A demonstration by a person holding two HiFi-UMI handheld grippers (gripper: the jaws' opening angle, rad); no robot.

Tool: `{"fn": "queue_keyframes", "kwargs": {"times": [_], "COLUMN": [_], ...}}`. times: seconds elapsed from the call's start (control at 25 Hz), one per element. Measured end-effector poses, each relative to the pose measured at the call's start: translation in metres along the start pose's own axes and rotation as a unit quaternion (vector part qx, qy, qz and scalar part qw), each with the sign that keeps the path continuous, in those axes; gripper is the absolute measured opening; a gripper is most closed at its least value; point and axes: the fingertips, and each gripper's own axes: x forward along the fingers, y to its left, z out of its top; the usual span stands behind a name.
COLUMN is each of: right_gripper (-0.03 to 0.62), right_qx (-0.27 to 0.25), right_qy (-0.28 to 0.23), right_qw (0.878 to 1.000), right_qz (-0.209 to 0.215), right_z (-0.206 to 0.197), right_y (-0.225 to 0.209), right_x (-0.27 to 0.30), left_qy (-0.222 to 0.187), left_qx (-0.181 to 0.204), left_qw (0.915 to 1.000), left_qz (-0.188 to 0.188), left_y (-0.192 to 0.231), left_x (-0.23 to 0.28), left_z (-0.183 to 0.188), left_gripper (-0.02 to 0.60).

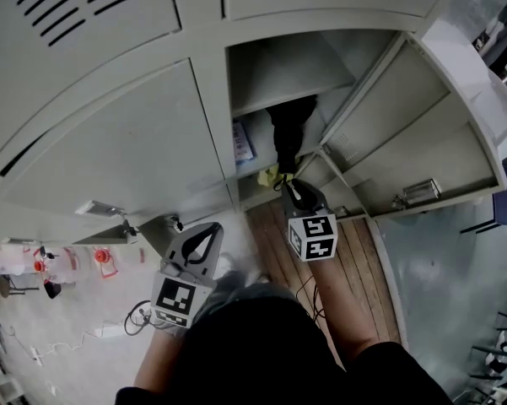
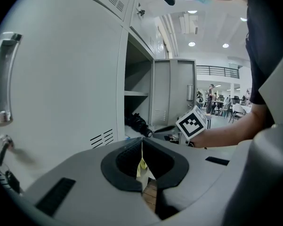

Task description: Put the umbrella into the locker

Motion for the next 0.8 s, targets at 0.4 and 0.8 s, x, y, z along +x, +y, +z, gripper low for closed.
{"fn": "queue_keyframes", "kwargs": {"times": [0.4,0.8], "right_gripper": [0.149,0.133], "right_qx": [-0.048,-0.047], "right_qy": [0.045,0.015], "right_qw": [0.998,0.997], "right_qz": [0.007,0.054], "right_z": [-0.013,0.021], "right_y": [-0.015,0.032], "right_x": [0.032,0.051], "left_qy": [0.006,0.013], "left_qx": [0.005,-0.021], "left_qw": [1.0,0.9995], "left_qz": [-0.002,0.021], "left_y": [-0.002,0.009], "left_x": [-0.002,-0.013], "left_z": [-0.002,-0.007], "left_gripper": [0.011,0.011]}}
